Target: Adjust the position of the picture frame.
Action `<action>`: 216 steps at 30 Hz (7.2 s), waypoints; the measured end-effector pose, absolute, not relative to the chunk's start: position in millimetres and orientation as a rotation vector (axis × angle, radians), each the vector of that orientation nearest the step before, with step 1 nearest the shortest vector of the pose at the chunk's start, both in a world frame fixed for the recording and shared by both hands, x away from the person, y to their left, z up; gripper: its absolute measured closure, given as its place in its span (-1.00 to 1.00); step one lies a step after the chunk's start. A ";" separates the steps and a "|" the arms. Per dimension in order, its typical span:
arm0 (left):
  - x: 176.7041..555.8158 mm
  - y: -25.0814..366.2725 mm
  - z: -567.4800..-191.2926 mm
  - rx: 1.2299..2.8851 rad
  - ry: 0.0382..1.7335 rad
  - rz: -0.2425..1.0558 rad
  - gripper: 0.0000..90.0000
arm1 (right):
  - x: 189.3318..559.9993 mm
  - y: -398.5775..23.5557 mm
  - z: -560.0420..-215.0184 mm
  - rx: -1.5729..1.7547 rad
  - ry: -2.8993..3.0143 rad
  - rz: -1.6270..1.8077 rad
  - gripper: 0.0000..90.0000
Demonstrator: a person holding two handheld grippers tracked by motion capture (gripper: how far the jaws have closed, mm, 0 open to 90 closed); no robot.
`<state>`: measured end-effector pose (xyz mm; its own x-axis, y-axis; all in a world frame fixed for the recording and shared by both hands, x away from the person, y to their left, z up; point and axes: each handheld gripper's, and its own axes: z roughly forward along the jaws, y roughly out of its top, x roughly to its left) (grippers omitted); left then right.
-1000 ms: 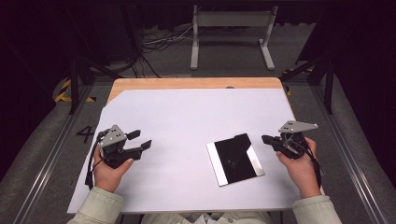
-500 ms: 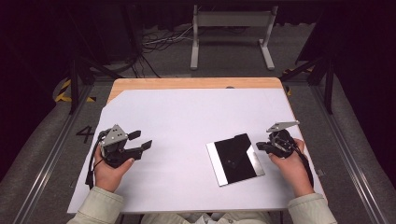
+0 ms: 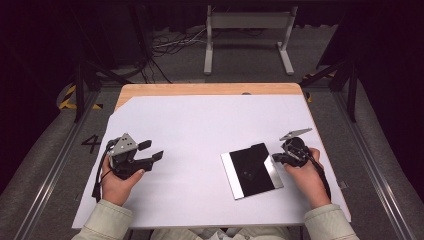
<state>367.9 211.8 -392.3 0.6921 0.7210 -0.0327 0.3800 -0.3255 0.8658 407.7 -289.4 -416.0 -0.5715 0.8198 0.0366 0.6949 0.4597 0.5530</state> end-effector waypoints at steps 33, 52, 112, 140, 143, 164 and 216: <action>369.6 210.2 -393.8 1.958 0.850 0.442 -0.11 | 425.5 -218.3 -427.3 1.175 2.525 0.850 1.00; 370.8 211.8 -395.2 1.965 0.852 0.439 -0.11 | 343.2 -139.4 -403.5 0.689 2.826 0.937 1.00; 371.2 213.0 -396.8 1.967 0.862 0.431 -0.13 | 346.0 -165.3 -419.6 0.759 2.821 0.620 1.00; 368.8 211.7 -398.3 1.976 0.873 0.430 -0.13 | 403.6 -192.5 -396.4 0.956 2.644 0.735 1.00; 369.1 212.7 -398.7 1.975 0.873 0.429 -0.13 | 424.8 -191.1 -392.8 1.016 2.604 0.819 1.00; 373.2 212.2 -402.1 1.986 0.871 0.423 -0.14 | 515.2 -174.1 -399.3 1.273 2.446 0.865 1.00; 374.6 208.3 -407.1 2.006 0.876 0.409 -0.15 | 463.9 -108.6 -418.7 0.888 2.887 0.716 1.00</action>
